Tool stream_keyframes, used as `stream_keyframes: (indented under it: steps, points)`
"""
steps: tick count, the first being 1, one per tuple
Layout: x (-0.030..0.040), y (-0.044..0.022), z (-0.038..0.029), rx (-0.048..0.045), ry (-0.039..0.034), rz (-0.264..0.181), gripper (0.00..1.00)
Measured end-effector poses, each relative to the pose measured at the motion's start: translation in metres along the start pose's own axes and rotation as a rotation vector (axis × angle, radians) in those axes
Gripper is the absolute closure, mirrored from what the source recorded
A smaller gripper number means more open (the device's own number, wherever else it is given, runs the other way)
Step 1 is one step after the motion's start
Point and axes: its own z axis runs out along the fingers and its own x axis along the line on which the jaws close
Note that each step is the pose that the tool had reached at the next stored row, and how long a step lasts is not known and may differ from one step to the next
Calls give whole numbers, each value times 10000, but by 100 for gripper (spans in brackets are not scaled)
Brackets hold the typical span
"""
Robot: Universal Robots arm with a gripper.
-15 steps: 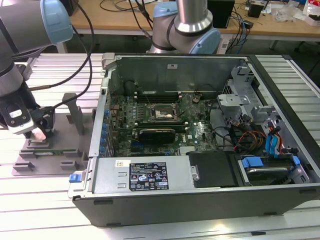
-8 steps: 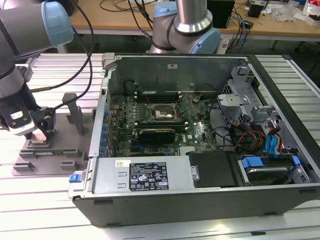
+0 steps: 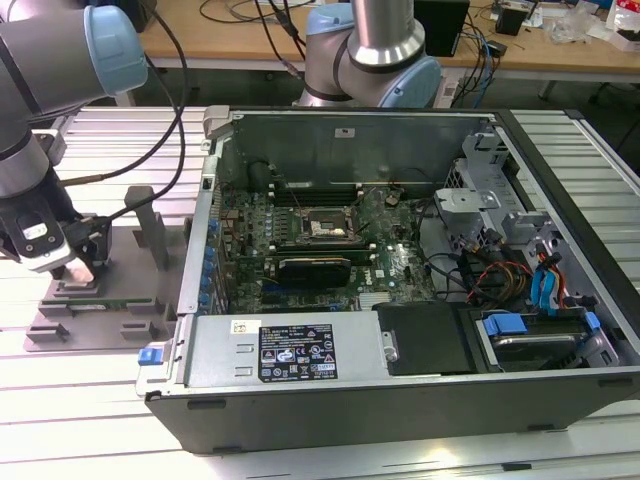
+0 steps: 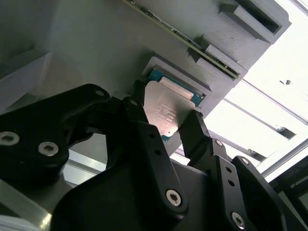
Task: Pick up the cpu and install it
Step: 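Pick up the cpu and move it towards the insertion slot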
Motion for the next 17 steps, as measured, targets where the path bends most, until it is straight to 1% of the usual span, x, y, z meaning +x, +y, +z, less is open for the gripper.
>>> stream_keyframes:
  steps: [3, 4, 5, 9, 10, 11, 15, 17]
  points:
    - [1, 1, 1, 0, 0, 0, 45]
    - [1, 2, 1, 0, 0, 0, 39]
    - [1, 2, 4, 0, -1, 0, 39]
    - [16, 4, 21, 3, -43, -158, 39]
    - [21, 5, 27, 4, -62, -177, 39]
    - [27, 8, 38, 4, -95, -204, 39]
    - [27, 29, 55, 6, -111, -236, 39]
    - [29, 31, 81, 8, -109, -236, 39]
